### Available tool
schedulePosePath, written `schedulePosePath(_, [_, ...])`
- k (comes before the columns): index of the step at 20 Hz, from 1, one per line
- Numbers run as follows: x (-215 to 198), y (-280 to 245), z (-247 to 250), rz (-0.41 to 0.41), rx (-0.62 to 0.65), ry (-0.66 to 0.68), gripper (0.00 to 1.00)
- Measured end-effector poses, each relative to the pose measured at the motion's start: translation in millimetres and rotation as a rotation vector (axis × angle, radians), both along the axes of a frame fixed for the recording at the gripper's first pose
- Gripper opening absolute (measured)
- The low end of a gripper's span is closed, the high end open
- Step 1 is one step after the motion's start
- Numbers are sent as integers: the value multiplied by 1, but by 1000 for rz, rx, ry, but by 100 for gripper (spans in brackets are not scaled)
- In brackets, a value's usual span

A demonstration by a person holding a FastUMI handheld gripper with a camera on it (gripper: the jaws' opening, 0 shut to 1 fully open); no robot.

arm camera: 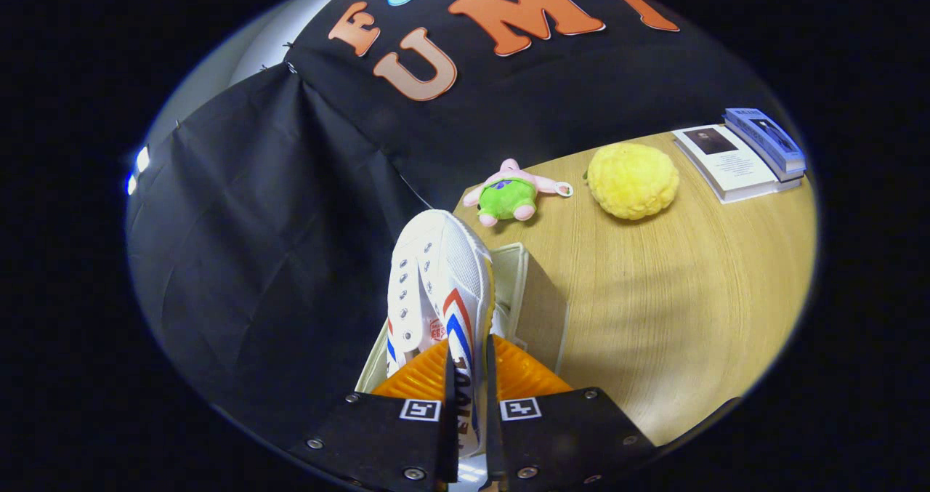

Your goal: Open the storage box then place both shoes into the box .Put the left shoe in first, then the right shoe, with the right side of both shoes facing outward in a uniform manner.

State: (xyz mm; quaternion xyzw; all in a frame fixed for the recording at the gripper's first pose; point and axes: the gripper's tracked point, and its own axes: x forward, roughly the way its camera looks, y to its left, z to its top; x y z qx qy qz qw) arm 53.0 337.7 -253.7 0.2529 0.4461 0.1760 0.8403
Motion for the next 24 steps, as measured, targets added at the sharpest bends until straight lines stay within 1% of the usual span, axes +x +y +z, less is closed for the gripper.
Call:
schedulePosePath(3, [1, 20, -12, 47, -43, -4, 15])
schedulePosePath(6, [3, 35, -23, 94, -118, -19, 15])
schedulePosePath(8, [-2, 37, -38, 111, -162, 7, 15])
schedulePosePath(9, [-5, 37, -45, 115, -183, 20, 15])
schedulePosePath(14, [-8, 28, -47, 116, -290, 12, 16])
schedulePosePath(16, [-10, 31, -45, 134, -301, -8, 21])
schedulePosePath(18, [-15, 40, -36, 147, -244, -23, 33])
schedulePosePath(19, [-15, 38, -30, 131, -221, -34, 41])
schedulePosePath(20, [-13, 34, -23, 118, -207, -56, 42])
schedulePosePath(21, [-13, 30, -12, 110, -201, -87, 47])
schedulePosePath(22, [-11, 23, 1, 100, -199, -132, 49])
schedulePosePath(23, [-7, 18, 16, 90, -196, -191, 56])
schedulePosePath(24, [-5, 9, 29, 80, -202, -245, 58])
